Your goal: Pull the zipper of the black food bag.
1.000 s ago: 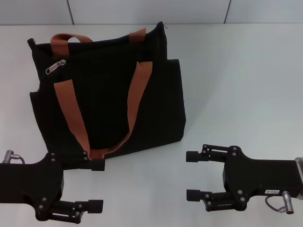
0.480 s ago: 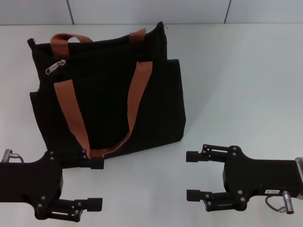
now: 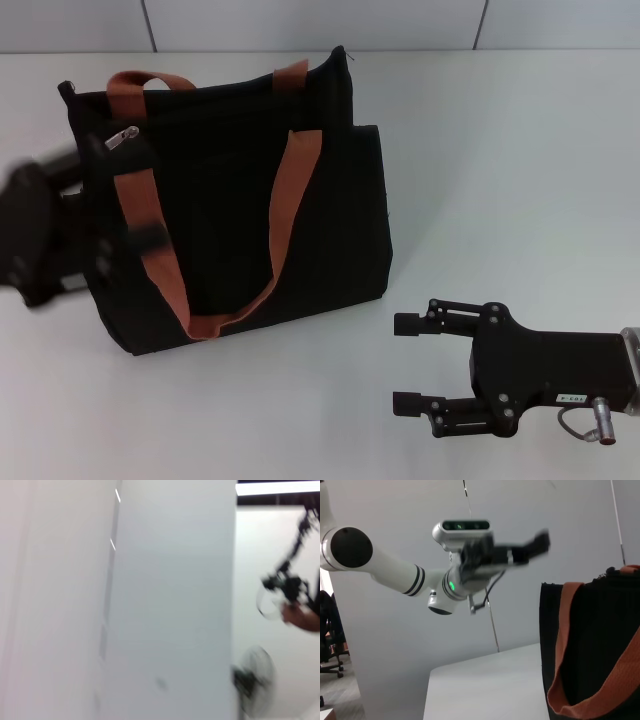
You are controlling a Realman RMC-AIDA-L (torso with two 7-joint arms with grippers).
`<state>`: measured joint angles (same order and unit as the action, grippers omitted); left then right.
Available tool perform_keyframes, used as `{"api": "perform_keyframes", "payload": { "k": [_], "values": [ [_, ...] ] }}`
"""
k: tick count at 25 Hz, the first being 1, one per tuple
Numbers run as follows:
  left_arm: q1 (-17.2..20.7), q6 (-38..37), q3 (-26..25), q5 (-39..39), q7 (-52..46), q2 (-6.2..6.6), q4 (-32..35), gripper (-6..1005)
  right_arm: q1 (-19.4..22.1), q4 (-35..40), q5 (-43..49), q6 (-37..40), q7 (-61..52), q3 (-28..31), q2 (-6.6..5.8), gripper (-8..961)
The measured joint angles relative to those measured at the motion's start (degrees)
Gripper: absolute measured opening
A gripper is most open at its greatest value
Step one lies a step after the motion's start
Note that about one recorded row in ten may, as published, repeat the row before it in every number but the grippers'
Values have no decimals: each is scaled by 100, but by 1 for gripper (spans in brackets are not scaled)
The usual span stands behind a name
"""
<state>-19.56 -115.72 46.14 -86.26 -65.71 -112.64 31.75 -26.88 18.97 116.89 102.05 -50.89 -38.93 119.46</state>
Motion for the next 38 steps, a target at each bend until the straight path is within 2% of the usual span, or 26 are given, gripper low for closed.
{"api": "perform_keyframes", "payload": {
  "k": [1, 4, 8, 11, 14, 19, 23, 24, 33, 38],
  "values": [
    [48, 8, -31, 419, 28, 14, 6, 744, -1, 0, 0, -7, 0, -6, -1, 776],
    [85, 55, -278, 728, 38, 111, -5, 741, 1, 0, 0, -6, 0, -2, -2, 776],
    [88, 434, -858, 247, 39, 333, -9, 736, 25, 15, 0, 31, 0, 11, -2, 776],
    [106, 1151, -1206, -443, 11, 563, 34, 733, 27, 28, 0, 33, 0, 10, -2, 776],
    [113, 1433, -1229, -714, 6, 593, 112, 730, 21, 31, 0, 18, 0, 9, -7, 776],
    [119, 1750, -1225, -1085, 29, 582, 183, 724, 8, 42, -2, 7, -28, 14, -9, 776],
    [-6, 1870, -1165, -1550, 15, 517, 204, 720, -1, 45, -8, 0, -44, 17, -11, 777],
    [-106, 1946, -1164, -1749, -8, 467, 205, 719, -2, 45, -10, -1, -44, 17, -11, 777],
    [-388, 2319, -1002, -2049, 12, 271, 209, 709, -22, 40, -19, 7, -17, 17, -5, 777],
    [-361, 2281, -1171, -2005, 209, 227, 225, 703, -19, 36, -50, 23, -15, 17, 1, 777]
  ]
}}
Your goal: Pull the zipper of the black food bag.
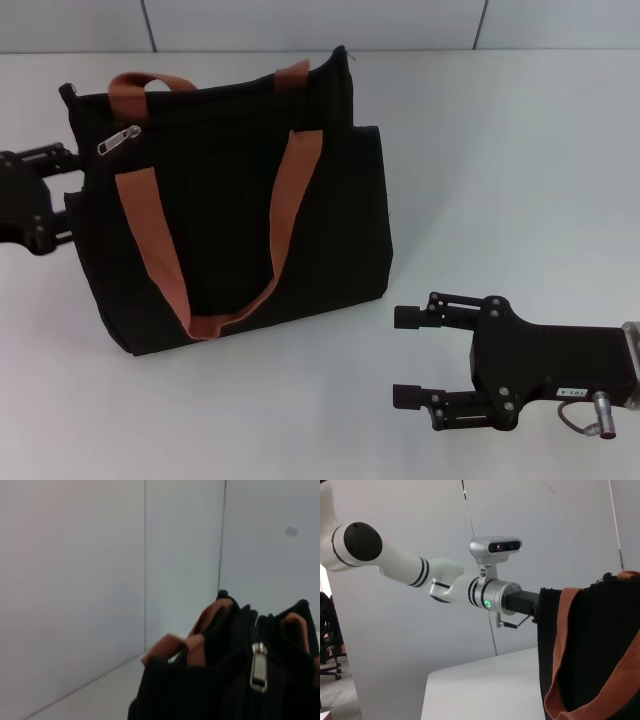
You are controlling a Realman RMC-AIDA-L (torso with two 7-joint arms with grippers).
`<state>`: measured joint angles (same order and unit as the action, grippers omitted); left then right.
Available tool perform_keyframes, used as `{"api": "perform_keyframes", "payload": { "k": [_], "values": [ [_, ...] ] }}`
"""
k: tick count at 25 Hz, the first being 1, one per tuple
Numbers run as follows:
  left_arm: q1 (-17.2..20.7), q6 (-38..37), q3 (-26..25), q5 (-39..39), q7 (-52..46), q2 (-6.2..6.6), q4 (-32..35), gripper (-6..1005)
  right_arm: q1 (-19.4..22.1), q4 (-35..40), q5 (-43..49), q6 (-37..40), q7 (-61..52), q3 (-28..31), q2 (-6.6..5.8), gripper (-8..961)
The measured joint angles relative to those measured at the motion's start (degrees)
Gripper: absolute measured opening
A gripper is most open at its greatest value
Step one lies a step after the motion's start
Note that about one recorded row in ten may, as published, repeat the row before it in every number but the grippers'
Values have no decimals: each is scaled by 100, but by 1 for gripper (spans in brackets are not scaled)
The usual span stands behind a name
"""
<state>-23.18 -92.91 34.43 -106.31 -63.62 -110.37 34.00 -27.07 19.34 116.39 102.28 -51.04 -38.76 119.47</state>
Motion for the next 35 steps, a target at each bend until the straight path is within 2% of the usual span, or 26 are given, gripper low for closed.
{"api": "perform_keyframes", "payload": {
  "k": [3, 9, 13, 19, 23, 27, 30, 35],
  "values": [
    [53, -38, -181, 97, 124, -12, 2, 700, 1, -6, -2, -2, 2, 0, -2, 776],
    [78, -279, -222, 133, 177, -19, 2, 464, -3, -10, -11, -2, 3, 0, -3, 776],
    [78, -438, -326, 133, 178, -20, 2, 254, -37, -23, -53, 27, 5, -2, -1, 776],
    [110, -693, -504, 209, 298, -84, 1, 87, -159, -106, -244, 378, 5, -11, 2, 776],
    [121, -736, -504, 245, 361, -118, 1, 50, -370, -211, -781, 810, -306, -16, 4, 777],
    [122, -743, -504, 286, 425, -142, 0, 33, -610, -201, -1060, 904, -878, -40, -5, 777],
    [141, -764, -503, 383, 501, -153, -19, 34, -784, -190, -1080, 918, -1213, -42, -15, 777],
    [159, -766, -500, 417, 574, -162, -43, 36, -839, -186, -1083, 883, -1261, -10, -15, 777]
  ]
}}
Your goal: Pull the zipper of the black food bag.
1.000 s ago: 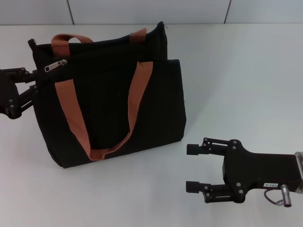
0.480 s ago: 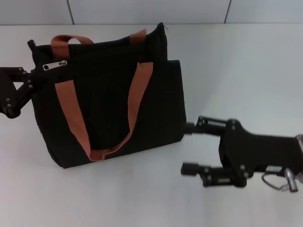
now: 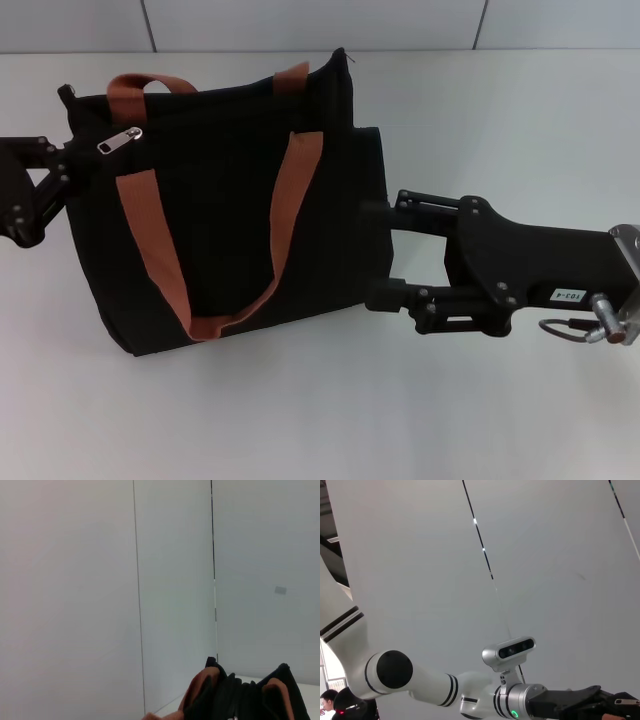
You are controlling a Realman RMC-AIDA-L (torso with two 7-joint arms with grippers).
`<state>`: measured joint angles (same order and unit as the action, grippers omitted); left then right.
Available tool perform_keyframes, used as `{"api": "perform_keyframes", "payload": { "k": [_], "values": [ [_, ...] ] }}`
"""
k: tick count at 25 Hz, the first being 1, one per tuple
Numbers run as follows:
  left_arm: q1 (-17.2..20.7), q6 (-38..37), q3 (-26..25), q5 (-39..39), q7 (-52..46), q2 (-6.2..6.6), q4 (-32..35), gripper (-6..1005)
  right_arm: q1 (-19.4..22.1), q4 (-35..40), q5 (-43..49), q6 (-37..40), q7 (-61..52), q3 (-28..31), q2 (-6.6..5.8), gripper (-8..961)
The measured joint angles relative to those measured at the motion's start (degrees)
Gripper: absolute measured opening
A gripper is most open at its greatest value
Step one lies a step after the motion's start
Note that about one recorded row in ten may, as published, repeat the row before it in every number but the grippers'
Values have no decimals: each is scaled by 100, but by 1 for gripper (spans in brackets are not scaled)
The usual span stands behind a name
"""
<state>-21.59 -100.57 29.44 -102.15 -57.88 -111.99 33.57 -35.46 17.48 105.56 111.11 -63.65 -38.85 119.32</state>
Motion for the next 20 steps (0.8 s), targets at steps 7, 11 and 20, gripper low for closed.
{"api": "perform_keyframes", "payload": {
  "k": [7, 11, 20],
  "values": [
    [-3, 0, 1, 2, 6, -7, 0, 38, -48, 1, -9, -5, -53, 9, -1, 776],
    [-4, 1, 1, 1, 6, -7, 0, 40, -48, 1, -10, -3, -67, 10, -4, 776],
    [-27, -63, 1, 30, 6, -50, 24, 43, -272, 245, -277, -9, -1002, -16, -6, 776]
  ]
}}
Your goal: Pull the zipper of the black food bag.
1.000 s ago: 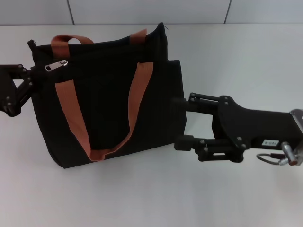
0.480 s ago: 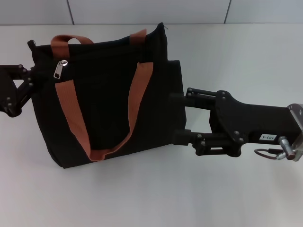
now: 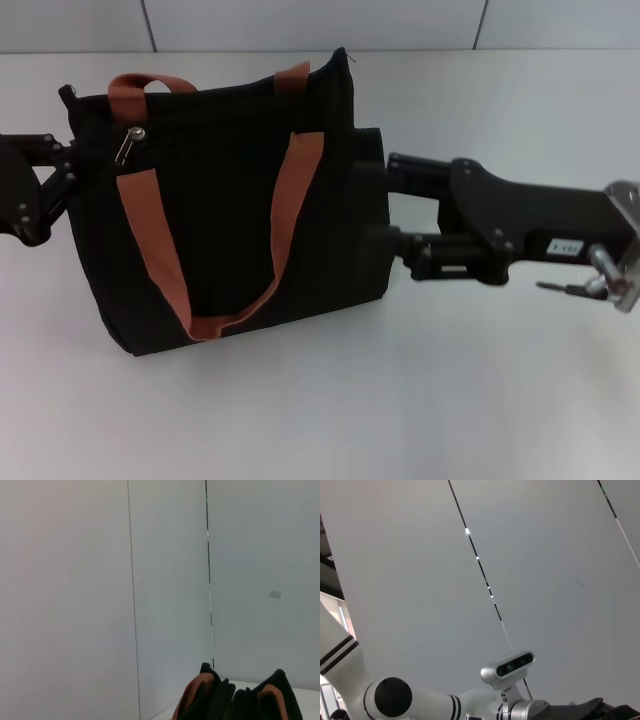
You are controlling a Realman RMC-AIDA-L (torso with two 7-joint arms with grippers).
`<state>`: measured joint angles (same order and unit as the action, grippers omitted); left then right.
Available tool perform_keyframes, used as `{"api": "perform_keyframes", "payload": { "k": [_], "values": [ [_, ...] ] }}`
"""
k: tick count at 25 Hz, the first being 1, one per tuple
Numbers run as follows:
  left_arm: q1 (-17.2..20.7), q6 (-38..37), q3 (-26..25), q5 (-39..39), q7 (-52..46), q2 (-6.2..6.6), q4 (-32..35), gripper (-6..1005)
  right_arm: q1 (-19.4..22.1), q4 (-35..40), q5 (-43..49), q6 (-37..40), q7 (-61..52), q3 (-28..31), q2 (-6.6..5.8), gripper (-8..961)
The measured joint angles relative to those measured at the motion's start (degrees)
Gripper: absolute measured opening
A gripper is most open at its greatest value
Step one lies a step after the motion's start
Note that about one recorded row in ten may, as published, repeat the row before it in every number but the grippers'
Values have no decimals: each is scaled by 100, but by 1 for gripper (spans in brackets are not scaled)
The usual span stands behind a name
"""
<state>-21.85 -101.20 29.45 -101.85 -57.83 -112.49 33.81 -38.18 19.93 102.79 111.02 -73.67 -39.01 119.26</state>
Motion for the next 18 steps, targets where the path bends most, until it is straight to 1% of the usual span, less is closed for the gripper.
{"api": "perform_keyframes", "payload": {
  "k": [4, 12, 13, 14, 18],
  "values": [
    [-2, -3, 0, 29, 0, -8, 3, 45, -280, 146, -8, -177, -730, 8, 1, 777],
    [3, 1, 0, 46, 0, -29, -8, 48, -1082, 342, 9, -1182, -2596, -142, -4, 777],
    [7, 15, 0, 46, 0, -33, -15, 48, -1287, 406, 16, -1482, -3066, -379, -5, 777],
    [7, 15, 0, 46, 0, -33, -15, 49, -1287, 406, 16, -1482, -3066, -379, -5, 777],
    [17, 25, 0, 46, -8, -36, -10, 50, -1658, 539, 26, -1943, -3997, -930, 3, 776]
  ]
}}
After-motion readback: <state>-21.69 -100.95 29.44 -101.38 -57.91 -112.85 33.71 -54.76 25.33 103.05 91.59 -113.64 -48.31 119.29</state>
